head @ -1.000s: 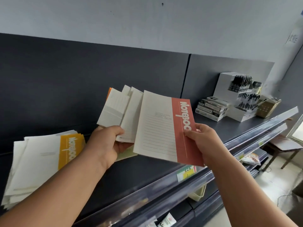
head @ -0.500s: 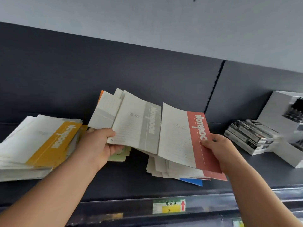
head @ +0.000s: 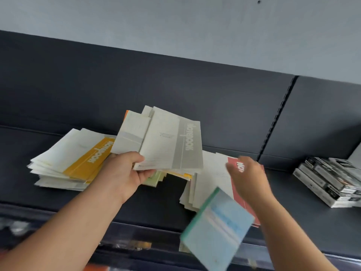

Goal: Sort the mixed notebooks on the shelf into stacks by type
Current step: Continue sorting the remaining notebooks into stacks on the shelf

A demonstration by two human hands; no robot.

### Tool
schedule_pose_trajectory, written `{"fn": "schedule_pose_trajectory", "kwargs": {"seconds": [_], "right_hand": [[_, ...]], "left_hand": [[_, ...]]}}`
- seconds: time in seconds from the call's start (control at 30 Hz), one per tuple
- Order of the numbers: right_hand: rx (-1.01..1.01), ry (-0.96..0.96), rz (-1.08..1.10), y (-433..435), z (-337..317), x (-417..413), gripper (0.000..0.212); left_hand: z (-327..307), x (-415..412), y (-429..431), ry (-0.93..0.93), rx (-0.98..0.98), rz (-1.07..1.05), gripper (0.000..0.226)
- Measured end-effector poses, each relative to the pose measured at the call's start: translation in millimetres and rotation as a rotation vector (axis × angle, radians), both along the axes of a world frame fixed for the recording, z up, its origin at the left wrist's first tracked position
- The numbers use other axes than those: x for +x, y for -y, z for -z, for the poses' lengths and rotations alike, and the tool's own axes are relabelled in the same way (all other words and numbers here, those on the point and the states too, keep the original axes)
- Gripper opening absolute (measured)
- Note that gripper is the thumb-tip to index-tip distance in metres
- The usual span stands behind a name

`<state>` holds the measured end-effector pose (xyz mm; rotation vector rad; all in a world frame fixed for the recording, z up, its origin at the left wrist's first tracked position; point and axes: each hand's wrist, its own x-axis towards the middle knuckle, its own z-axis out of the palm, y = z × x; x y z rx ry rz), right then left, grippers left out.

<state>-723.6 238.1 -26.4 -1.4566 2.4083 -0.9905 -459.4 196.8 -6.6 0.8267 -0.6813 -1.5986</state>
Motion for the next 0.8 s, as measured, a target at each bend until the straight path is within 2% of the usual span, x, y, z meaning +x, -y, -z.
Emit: {"fn": "schedule_pose_trajectory", "kwargs": {"seconds": [0.03, 0.1, 0.17, 0.43, 0.53, 0.6, 0.63, 0.7, 0.77, 0.8], "right_hand": [[0.068, -0.037, -0.077, 3, 6, 13, 0.058], [0.313, -0.274, -0.202, 5, 32, 38, 0.064], [0.413, -0.398, -0.219, 6, 53, 45, 0.062], [0.416, -0.399, -0.183, 16, 57, 40, 0.056], [0.352, -0.341, -0.156, 22, 50, 38, 0.038], [0.164, -0.196, -0.141, 22, 39, 42, 0.028], [0.057, -0.056, -0.118, 21, 30, 47, 0.028], [-0.084, 0.429, -0.074, 21, 10, 58, 0.030], [-0.067, 0.970, -0.069, 23, -6, 68, 0.039], [-0.030, 1.089, -0.086, 24, -9, 71, 0.037]], "left_hand": [[0, -3, 0, -0.001, 0.018, -0.004, 0.042], [3, -7, 0, -0.011, 0.063, -0.027, 0.041], [5, -8, 1, -0.021, 0.097, -0.040, 0.041], [9, 3, 8, 0.037, 0.043, 0.040, 0.041], [10, 3, 10, 0.058, 0.031, 0.083, 0.038], [11, 3, 9, 0.068, 0.027, 0.096, 0.036], [11, 2, 9, 0.071, 0.025, 0.102, 0.036], [11, 2, 9, 0.066, 0.028, 0.111, 0.035], [10, 2, 9, 0.048, 0.040, 0.119, 0.032], [9, 3, 9, 0.037, 0.049, 0.121, 0.032]]}}
